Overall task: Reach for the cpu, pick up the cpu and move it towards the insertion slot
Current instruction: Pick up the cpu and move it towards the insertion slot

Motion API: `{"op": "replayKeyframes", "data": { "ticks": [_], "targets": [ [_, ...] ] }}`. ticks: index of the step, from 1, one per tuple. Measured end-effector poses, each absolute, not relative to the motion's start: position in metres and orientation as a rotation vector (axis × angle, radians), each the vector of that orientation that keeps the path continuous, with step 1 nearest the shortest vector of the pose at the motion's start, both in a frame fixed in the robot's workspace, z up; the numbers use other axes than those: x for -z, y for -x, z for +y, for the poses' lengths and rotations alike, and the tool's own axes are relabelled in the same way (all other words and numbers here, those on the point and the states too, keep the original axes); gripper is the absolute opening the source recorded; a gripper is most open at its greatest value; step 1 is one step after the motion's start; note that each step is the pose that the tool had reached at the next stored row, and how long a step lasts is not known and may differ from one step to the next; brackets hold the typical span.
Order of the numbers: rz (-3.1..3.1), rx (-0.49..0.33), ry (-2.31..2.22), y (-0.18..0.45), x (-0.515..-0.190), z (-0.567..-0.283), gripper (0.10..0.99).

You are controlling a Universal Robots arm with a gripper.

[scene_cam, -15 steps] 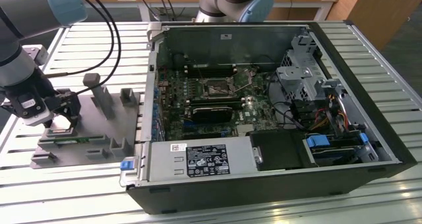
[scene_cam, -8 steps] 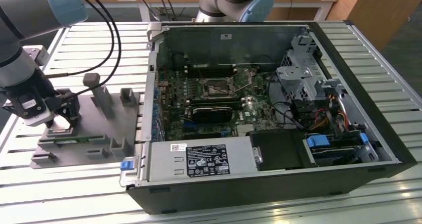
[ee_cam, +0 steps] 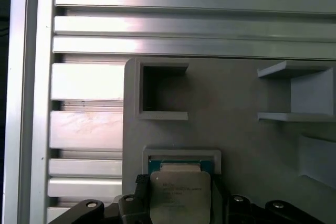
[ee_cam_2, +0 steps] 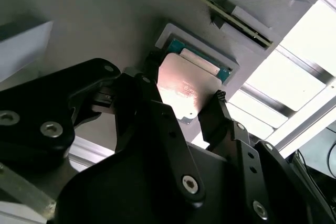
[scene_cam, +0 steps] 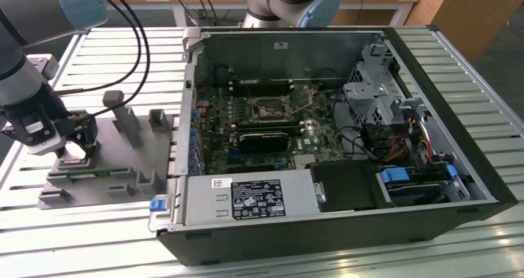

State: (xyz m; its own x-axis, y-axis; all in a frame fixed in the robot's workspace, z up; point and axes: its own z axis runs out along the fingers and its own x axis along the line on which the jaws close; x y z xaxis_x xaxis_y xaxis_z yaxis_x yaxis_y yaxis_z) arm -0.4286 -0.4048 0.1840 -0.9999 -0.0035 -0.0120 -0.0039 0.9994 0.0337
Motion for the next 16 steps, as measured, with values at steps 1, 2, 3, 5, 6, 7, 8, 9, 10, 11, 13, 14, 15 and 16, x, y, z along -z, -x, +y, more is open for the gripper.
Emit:
{"op": "replayKeyframes", "data": {
  "ticks": [1, 2, 3, 5, 6, 7, 8, 9, 10, 11, 13, 14, 15, 16],
  "targets": [
    [3.129, -0.053, 0.006, 0.429, -0.185, -0.405, 0.545],
    [3.129, -0.053, 0.006, 0.429, -0.186, -0.405, 0.545],
    [3.129, -0.053, 0.006, 0.429, -0.187, -0.405, 0.545],
    [3.129, -0.053, 0.006, 0.429, -0.19, -0.405, 0.545],
    [3.129, -0.053, 0.006, 0.429, -0.192, -0.405, 0.545],
    [3.129, -0.053, 0.006, 0.429, -0.195, -0.405, 0.545],
    [3.129, -0.053, 0.006, 0.429, -0.197, -0.405, 0.545],
    [3.13, -0.053, 0.006, 0.429, -0.199, -0.405, 0.545],
    [3.13, -0.053, 0.006, 0.429, -0.2, -0.405, 0.545],
    [3.131, -0.053, 0.006, 0.429, -0.202, -0.405, 0.545],
    [3.131, -0.053, 0.006, 0.428, -0.204, -0.405, 0.545],
    [3.131, -0.053, 0.006, 0.428, -0.204, -0.405, 0.545],
    [3.131, -0.053, 0.006, 0.428, -0.204, -0.405, 0.545],
    [3.131, -0.053, 0.006, 0.428, -0.205, -0.405, 0.545]
  ]
}}
